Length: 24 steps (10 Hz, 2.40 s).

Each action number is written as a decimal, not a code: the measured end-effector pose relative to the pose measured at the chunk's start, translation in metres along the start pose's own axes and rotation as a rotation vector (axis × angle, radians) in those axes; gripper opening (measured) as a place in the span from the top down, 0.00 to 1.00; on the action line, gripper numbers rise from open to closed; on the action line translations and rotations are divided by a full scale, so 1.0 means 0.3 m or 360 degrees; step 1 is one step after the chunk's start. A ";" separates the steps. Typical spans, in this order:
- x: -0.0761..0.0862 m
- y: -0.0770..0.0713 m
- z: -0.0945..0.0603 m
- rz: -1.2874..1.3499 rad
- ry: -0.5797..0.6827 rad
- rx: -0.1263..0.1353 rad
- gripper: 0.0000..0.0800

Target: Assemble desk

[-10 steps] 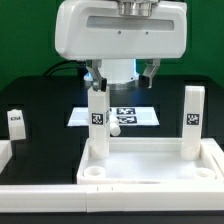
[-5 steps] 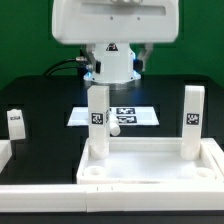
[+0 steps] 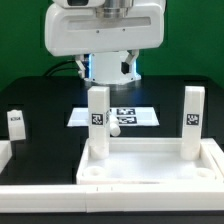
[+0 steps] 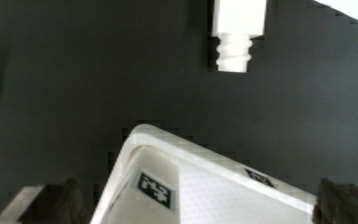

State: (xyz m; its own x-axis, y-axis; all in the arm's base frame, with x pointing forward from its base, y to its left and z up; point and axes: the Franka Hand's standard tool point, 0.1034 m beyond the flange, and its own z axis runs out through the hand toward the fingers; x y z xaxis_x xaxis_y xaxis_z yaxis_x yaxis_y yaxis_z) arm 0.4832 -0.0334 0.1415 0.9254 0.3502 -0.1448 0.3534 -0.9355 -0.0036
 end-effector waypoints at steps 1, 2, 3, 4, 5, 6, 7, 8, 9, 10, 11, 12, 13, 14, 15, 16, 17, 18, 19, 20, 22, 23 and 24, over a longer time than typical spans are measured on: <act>-0.002 -0.002 0.008 0.0000 -0.0007 0.0002 0.19; -0.007 -0.011 0.055 0.0029 -0.0021 0.0011 0.19; -0.033 -0.030 0.119 0.0035 -0.0050 0.0024 0.19; -0.065 -0.058 0.166 0.0068 -0.0095 0.0039 0.19; -0.089 -0.083 0.224 0.0085 -0.0142 0.0049 0.19; -0.091 -0.095 0.259 0.0074 -0.0167 0.0051 0.19; -0.064 -0.101 0.251 0.0066 -0.0102 0.0019 0.19; -0.068 -0.105 0.250 0.0061 -0.0103 0.0025 0.19; -0.069 -0.104 0.255 0.0062 -0.0107 0.0026 0.19; -0.072 -0.105 0.261 0.0069 -0.0111 0.0030 0.19; -0.100 -0.111 0.315 0.0123 -0.0131 0.0058 0.19; -0.128 -0.122 0.382 0.0138 -0.0160 0.0067 0.19; -0.139 -0.128 0.422 0.0140 -0.0160 0.0063 0.19; -0.151 -0.134 0.450 0.0144 -0.0148 0.0062 0.19; -0.160 -0.132 0.466 0.0144 -0.0152 0.0062 0.19; -0.162 -0.131 0.472 0.0145 -0.0146 0.0059 0.19; -0.161 -0.130 0.471 0.0146 -0.0146 0.0059 0.19; -0.161 -0.131 0.471 0.0145 -0.0146 0.0059 0.19; -0.161 -0.131 0.471 0.0145 -0.0146 0.0059 0.33; -0.161 -0.131 0.471 0.0145 -0.0146 0.0059 0.50; -0.172 -0.112 0.441 -0.0212 -0.0106 0.0052 0.64; -0.191 -0.094 0.427 -0.0355 -0.0091 0.0064 0.64; -0.205 -0.062 0.405 -0.0607 -0.0063 0.0072 0.64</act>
Offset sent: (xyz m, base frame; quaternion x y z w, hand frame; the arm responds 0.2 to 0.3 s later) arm -0.0474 0.0160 -0.0513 0.0300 -0.0424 0.0728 0.9960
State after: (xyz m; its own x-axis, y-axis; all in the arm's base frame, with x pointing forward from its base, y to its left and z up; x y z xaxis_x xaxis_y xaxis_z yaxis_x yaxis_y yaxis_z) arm 0.4031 -0.0434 0.0302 0.7224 0.6722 -0.1624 0.6641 -0.7398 -0.1080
